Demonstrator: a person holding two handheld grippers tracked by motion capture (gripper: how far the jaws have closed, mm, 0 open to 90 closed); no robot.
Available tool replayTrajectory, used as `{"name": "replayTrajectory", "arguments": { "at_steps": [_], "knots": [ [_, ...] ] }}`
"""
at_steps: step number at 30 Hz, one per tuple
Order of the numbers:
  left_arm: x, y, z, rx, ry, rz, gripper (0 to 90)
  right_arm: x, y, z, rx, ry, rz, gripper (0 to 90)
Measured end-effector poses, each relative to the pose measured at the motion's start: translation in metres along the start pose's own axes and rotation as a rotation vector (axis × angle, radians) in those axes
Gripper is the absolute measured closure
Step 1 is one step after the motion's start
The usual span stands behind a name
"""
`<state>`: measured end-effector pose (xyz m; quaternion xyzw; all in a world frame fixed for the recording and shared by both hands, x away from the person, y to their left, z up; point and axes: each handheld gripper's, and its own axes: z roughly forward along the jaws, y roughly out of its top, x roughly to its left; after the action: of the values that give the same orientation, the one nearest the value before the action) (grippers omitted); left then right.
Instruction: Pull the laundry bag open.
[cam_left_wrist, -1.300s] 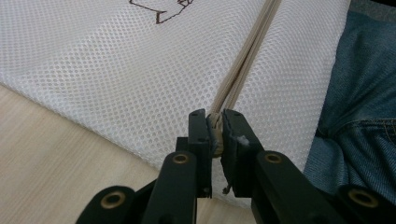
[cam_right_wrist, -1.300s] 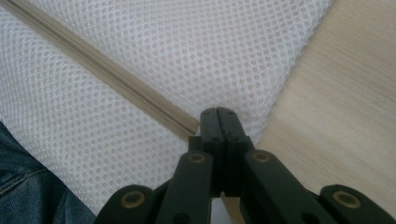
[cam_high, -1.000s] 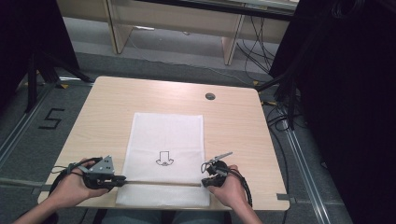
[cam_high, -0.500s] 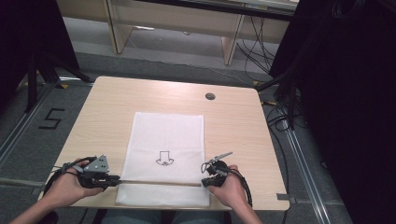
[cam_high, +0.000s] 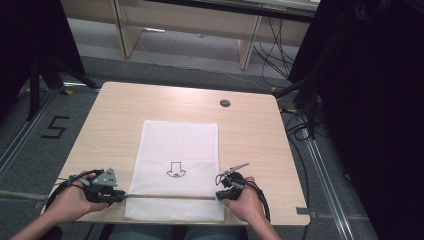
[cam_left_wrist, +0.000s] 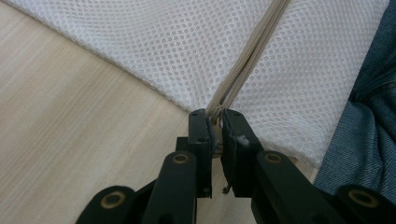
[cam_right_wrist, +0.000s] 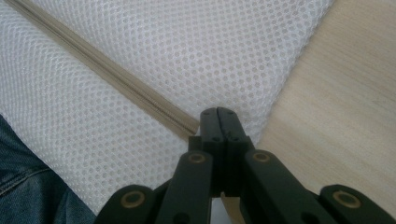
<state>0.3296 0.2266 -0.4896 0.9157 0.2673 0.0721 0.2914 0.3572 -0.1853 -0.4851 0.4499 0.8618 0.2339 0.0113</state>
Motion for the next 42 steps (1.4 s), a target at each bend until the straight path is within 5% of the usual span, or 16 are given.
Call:
{"name": "replayTrajectory", "arguments": {
  "at_steps": [7, 8, 9, 15, 16, 18, 21, 22, 24, 26, 29, 30, 37, 38, 42],
  "knots": [
    [0.001, 0.001, 0.001, 0.056, -0.006, 0.049, 82.0, 0.000, 0.000, 0.000, 0.002, 0.002, -0.001, 90.0],
    [0.001, 0.001, 0.001, 0.056, -0.006, 0.049, 82.1, 0.000, 0.000, 0.000, 0.002, 0.002, -0.001, 90.0],
    [-0.001, 0.000, 0.004, 0.036, -0.005, 0.003, 82.1, 0.000, 0.000, 0.000, 0.002, 0.002, 0.000, 90.0],
    [-0.001, -0.001, 0.006, 0.023, -0.003, -0.005, 82.0, 0.000, 0.000, 0.000, 0.001, -0.002, -0.013, 90.0],
    [0.002, 0.000, 0.005, 0.053, -0.009, 0.035, 82.0, 0.001, 0.000, 0.000, 0.002, -0.007, -0.017, 90.0],
    [-0.001, -0.001, 0.007, 0.023, 0.000, 0.001, 81.9, 0.001, 0.000, 0.000, -0.001, -0.005, -0.014, 90.0],
    [0.001, 0.000, 0.008, 0.023, 0.001, 0.026, 81.7, 0.001, 0.000, 0.000, 0.006, -0.002, 0.006, 90.0],
    [0.003, 0.000, 0.006, 0.047, -0.005, 0.066, 81.6, 0.001, 0.000, -0.001, 0.006, 0.000, 0.009, 90.0],
    [0.004, 0.000, 0.007, 0.043, -0.008, 0.064, 81.4, 0.000, -0.001, -0.001, 0.003, 0.003, 0.008, 90.0],
    [0.001, -0.001, 0.010, 0.004, -0.011, 0.001, 80.6, 0.000, -0.002, -0.001, -0.006, 0.011, 0.016, 86.7],
    [0.001, -0.001, 0.009, -0.004, -0.012, 0.003, 77.6, 0.003, -0.002, -0.001, -0.020, 0.004, -0.019, 81.6],
    [0.004, 0.000, 0.007, 0.033, -0.013, 0.052, 76.7, 0.004, -0.002, -0.001, -0.017, 0.001, -0.021, 80.4],
    [0.005, 0.000, 0.003, -0.067, -0.027, -0.029, 64.8, 0.010, -0.002, -0.004, -0.029, -0.026, -0.034, 72.9],
    [0.005, 0.000, 0.003, -0.140, -0.042, -0.060, 57.7, 0.011, -0.002, -0.006, -0.025, -0.032, -0.016, 70.3],
    [0.007, 0.002, 0.001, -0.209, -0.039, -0.086, 46.1, 0.011, -0.002, -0.007, -0.052, -0.025, -0.025, 67.9]
  ]
}}
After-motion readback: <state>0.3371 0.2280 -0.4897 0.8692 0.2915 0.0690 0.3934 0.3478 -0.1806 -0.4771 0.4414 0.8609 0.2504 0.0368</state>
